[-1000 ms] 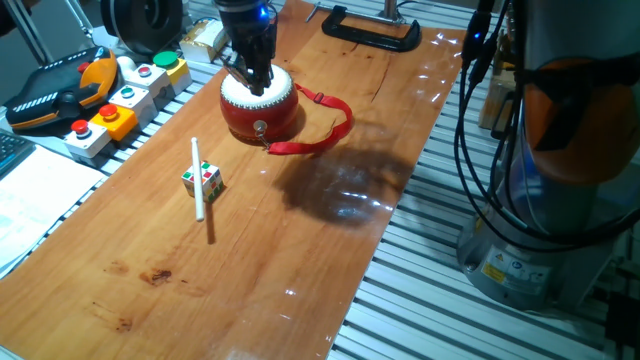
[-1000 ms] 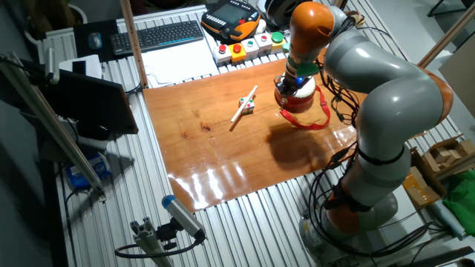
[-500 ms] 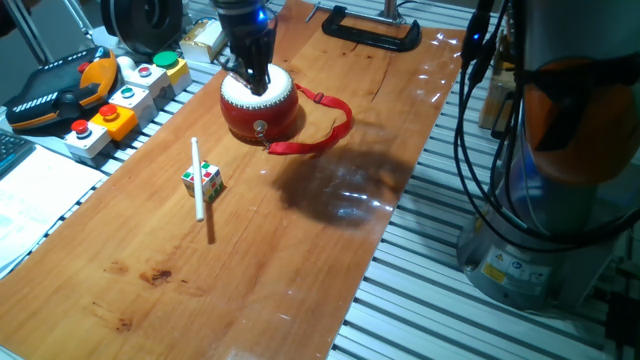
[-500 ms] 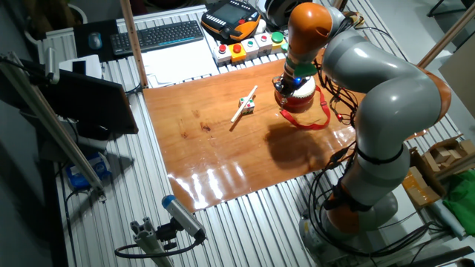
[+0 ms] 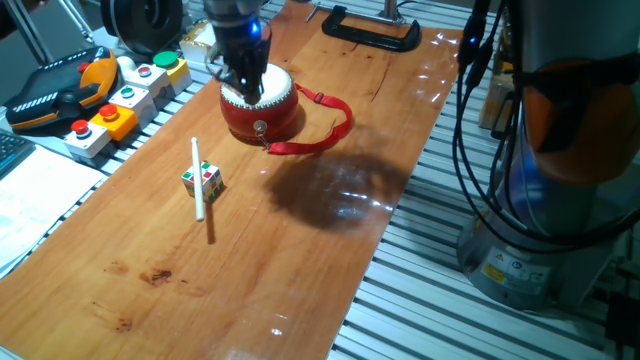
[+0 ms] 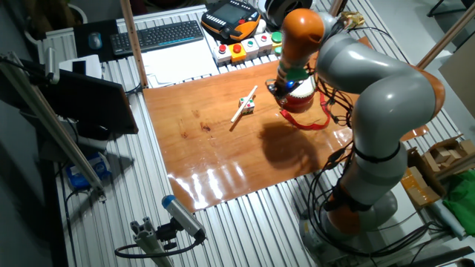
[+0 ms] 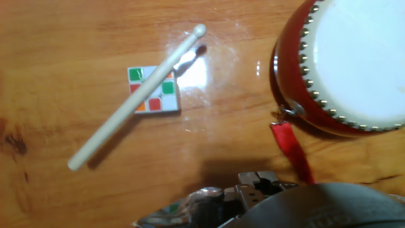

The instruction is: Play the drum

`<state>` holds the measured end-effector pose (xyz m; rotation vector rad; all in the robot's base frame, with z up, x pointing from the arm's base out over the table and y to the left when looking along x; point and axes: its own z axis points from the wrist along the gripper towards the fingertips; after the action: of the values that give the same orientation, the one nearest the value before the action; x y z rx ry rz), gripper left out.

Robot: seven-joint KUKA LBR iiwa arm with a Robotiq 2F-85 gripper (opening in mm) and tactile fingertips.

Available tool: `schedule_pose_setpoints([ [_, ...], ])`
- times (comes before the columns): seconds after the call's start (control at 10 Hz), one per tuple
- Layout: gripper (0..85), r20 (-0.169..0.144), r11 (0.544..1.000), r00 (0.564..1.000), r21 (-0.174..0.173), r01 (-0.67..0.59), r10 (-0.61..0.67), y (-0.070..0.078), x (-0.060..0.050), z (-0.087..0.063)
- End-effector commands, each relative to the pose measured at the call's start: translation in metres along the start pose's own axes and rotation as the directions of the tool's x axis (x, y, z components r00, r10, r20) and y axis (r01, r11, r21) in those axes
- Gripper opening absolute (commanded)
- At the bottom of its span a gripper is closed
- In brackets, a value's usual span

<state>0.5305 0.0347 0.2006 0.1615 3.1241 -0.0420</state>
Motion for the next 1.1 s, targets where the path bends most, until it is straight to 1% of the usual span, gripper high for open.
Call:
schedule_pose_setpoints([
  [0.0,0.7,0.007,1.000,1.000,-0.002,-0.011,0.011,0.003,-0.001,0.005],
  [0.1,0.7,0.015,1.000,0.999,-0.002,-0.028,0.028,0.008,0.000,0.010],
  [0.2,0.7,0.015,0.999,0.999,-0.004,-0.040,0.040,0.011,0.000,0.013],
  [0.4,0.7,0.003,0.997,0.997,-0.013,-0.073,0.073,0.016,0.000,0.016],
  [0.5,0.7,0.003,0.996,0.996,-0.013,-0.092,0.092,0.019,-0.002,0.017],
  [0.7,0.7,0.008,0.989,0.989,-0.005,-0.147,0.147,0.027,-0.008,0.022],
  [0.8,0.7,0.019,0.984,0.984,0.017,-0.176,0.175,0.033,-0.010,0.025],
  [0.9,0.7,0.025,0.984,0.983,0.017,-0.180,0.180,0.032,-0.013,0.029],
  [1.0,0.7,0.022,0.982,0.982,-0.010,-0.189,0.190,0.032,-0.017,0.034],
])
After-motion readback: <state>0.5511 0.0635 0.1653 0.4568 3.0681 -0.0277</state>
